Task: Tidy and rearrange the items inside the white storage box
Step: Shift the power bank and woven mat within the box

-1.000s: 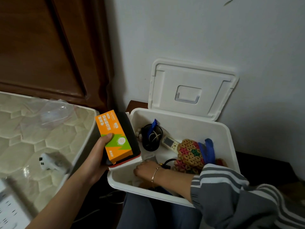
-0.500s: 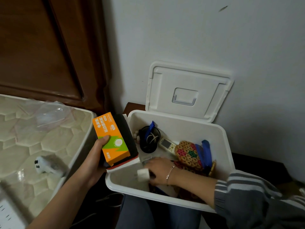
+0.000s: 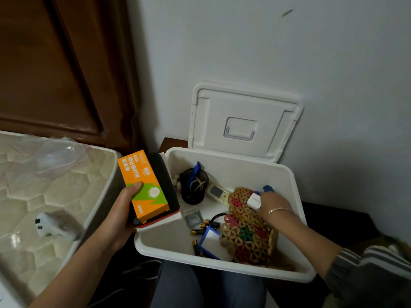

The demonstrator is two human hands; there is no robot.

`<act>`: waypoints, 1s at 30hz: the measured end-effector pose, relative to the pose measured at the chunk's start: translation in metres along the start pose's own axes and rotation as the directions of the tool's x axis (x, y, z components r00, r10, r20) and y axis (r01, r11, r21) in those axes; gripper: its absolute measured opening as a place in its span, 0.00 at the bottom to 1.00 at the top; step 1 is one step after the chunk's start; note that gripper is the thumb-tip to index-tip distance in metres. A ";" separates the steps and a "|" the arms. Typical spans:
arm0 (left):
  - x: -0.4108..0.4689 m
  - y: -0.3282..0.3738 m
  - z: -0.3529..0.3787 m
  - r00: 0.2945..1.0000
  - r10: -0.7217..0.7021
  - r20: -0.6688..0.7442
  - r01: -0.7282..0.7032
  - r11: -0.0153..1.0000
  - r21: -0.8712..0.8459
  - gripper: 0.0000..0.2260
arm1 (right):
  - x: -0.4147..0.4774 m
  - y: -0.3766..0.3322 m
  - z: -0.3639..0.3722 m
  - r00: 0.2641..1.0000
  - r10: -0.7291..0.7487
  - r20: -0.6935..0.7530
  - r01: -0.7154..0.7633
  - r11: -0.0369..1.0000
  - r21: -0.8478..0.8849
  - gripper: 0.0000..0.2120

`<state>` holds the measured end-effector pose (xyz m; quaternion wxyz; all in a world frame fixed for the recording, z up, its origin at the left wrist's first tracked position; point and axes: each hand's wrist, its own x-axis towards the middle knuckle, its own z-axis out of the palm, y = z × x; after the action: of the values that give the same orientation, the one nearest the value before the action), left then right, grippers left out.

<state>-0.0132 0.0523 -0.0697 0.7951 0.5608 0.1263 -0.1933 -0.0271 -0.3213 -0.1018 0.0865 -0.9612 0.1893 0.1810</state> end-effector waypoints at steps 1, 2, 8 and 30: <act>0.000 0.000 0.000 1.000 -0.006 -0.010 0.006 1.000 -0.010 0.18 | 0.001 -0.004 -0.001 1.000 0.006 -0.001 -0.006 0.996 -0.092 0.29; -0.001 0.000 -0.001 1.000 -0.012 -0.015 0.012 1.000 -0.018 0.20 | 0.002 -0.008 -0.003 1.000 0.006 -0.011 -0.008 0.983 -0.186 0.25; 0.001 0.005 -0.003 0.998 -0.055 -0.007 0.055 0.998 -0.008 0.23 | -0.012 -0.017 -0.014 0.968 -0.128 -0.217 0.082 0.974 -0.210 0.18; -0.004 -0.026 0.108 0.930 0.292 -0.221 0.213 0.062 0.975 0.43 | -0.037 0.041 -0.027 0.981 0.152 -0.124 -0.078 0.883 0.462 0.37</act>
<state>-0.0303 -0.0567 -0.0531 0.1592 0.9786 0.0876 -0.0970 -0.0667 -0.3532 -0.0665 0.2829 -0.9125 0.2894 0.0604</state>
